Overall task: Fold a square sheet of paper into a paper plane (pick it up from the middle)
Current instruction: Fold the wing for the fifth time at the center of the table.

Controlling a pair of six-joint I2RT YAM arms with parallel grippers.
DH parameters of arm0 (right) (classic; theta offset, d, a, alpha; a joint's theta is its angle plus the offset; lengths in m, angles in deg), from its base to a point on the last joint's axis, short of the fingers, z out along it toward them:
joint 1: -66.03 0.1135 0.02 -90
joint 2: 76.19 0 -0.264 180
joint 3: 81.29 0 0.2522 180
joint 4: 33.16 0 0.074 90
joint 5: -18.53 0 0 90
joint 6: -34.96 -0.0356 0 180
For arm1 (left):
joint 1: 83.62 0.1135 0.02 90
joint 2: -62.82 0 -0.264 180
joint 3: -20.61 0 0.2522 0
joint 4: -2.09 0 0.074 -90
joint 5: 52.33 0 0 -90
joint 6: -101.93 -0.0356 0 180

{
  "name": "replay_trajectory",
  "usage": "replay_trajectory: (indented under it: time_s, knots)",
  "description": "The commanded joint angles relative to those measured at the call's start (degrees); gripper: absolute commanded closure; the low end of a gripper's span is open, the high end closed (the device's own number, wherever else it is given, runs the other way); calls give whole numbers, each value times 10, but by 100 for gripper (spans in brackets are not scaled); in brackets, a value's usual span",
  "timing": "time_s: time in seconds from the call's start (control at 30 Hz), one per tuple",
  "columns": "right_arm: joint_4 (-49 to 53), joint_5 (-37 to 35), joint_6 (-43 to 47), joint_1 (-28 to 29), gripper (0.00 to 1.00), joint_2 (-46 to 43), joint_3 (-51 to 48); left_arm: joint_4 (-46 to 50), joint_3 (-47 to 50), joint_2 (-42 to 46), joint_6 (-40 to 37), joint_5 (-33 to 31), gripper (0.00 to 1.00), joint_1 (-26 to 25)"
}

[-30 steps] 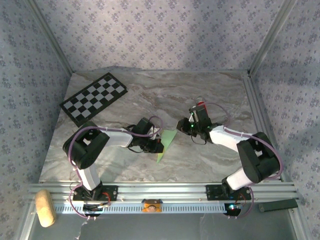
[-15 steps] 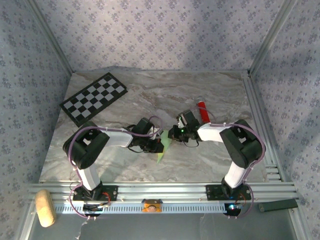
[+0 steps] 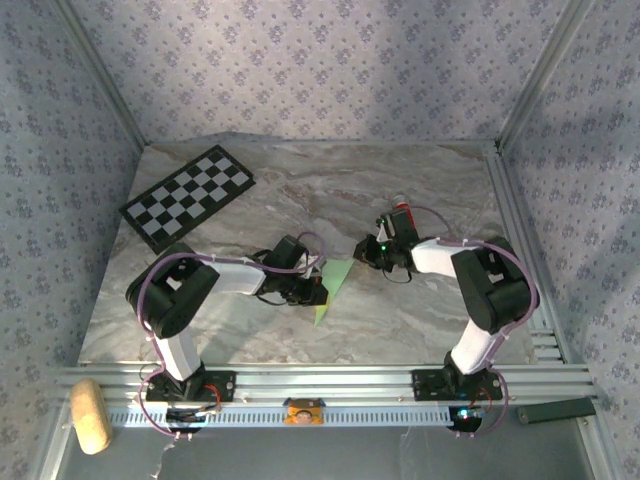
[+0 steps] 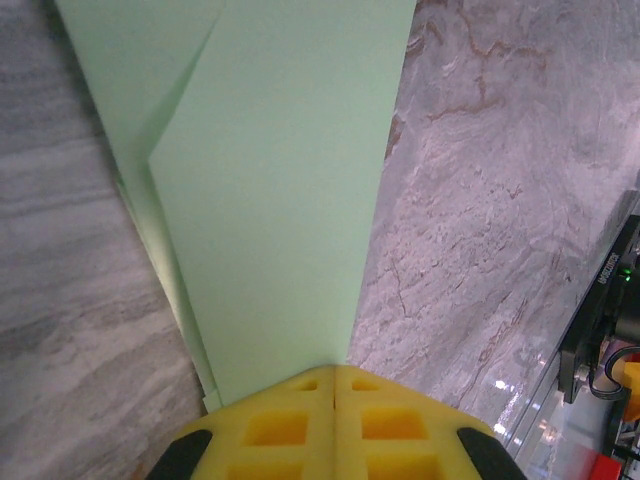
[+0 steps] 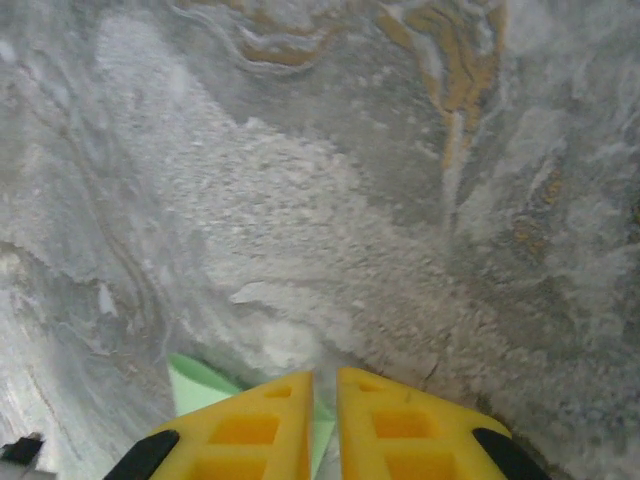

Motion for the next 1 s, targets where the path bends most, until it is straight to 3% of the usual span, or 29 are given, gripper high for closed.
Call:
replay_trajectory:
  time_s: [0.0, 0.17, 0.4, 0.97]
  knots:
    - [13, -25, 17, 18, 84, -64, -10, 48, 26, -33, 4, -46, 100, -2]
    - [8, -50, 12, 58, 84, -107, -39, 46, 23, -33, 6, -51, 100, -2]
    - [20, -48, 33, 101, 86, -100, -40, 43, 22, -29, 8, -56, 100, -2]
    - [-28, 10, -2, 104, 90, -33, -20, 47, 23, -20, 11, -59, 100, -1]
